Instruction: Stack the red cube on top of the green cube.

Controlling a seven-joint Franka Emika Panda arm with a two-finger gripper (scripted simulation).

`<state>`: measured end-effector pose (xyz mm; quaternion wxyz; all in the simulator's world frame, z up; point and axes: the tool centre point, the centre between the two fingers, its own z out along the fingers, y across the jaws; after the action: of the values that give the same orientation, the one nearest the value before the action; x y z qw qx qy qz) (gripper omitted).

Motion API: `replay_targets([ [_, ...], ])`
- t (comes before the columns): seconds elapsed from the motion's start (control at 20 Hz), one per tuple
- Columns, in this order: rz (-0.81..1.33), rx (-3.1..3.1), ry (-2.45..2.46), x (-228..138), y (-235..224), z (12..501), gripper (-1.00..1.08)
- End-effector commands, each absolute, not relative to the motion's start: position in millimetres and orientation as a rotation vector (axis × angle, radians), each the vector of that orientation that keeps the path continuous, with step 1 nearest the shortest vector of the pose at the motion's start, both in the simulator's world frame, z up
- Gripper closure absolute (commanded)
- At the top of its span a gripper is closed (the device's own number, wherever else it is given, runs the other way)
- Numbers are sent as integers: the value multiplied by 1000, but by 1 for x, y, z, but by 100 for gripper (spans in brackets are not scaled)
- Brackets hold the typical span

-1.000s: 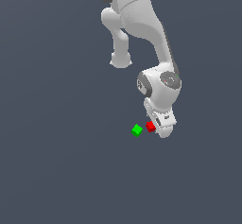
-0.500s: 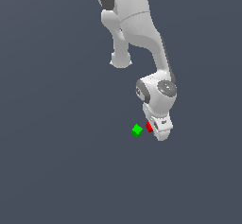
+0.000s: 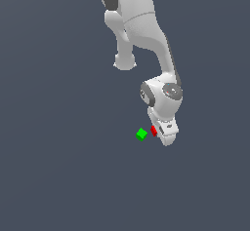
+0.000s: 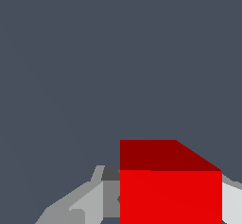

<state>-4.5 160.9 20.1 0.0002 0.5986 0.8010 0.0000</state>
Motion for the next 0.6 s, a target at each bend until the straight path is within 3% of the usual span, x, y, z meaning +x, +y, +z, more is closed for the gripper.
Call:
replay_targets([
  [0.0, 0, 1880, 2516, -5, 161, 20, 108],
  [0.55, -1, 1879, 2517, -6, 161, 59, 108],
])
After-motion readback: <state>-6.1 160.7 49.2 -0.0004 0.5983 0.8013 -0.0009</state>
